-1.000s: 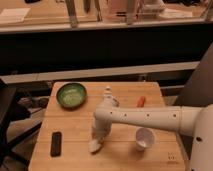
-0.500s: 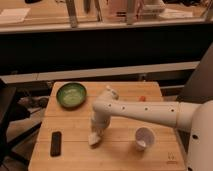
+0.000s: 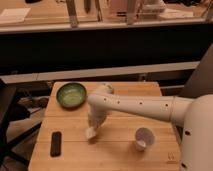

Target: Place the white sponge in the ceramic bowl

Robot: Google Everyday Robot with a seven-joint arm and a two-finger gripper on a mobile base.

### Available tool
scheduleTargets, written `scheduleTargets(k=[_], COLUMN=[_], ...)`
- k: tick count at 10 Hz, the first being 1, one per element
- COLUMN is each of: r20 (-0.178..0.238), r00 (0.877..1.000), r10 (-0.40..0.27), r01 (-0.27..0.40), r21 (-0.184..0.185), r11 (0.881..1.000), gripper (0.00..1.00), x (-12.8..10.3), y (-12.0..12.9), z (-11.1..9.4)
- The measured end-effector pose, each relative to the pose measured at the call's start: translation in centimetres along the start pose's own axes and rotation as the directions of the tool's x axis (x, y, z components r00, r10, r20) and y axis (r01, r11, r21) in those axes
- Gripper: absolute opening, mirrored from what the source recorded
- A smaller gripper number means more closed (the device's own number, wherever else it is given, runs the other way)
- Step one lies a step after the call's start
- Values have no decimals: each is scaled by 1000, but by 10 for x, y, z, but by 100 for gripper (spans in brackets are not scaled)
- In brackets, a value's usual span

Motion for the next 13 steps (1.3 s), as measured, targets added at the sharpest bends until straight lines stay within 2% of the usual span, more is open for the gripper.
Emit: scheduleTargets(k=[2,4,8,11,13], r20=[-11,-22,-39,-50,-58], r00=[1000,1000,999,998,997], r10=[-9,-14,-29,-40,-60], r01=[9,14,29,40,59], r21=[3,-3,2,-7,-8], r11=[1000,1000,1000,999,998], gripper=[1,1,1,1,1], x=[12,15,26,31,34], y=[-20,-26,-59,-71,-95], z=[-6,-11,-18,-23,-23])
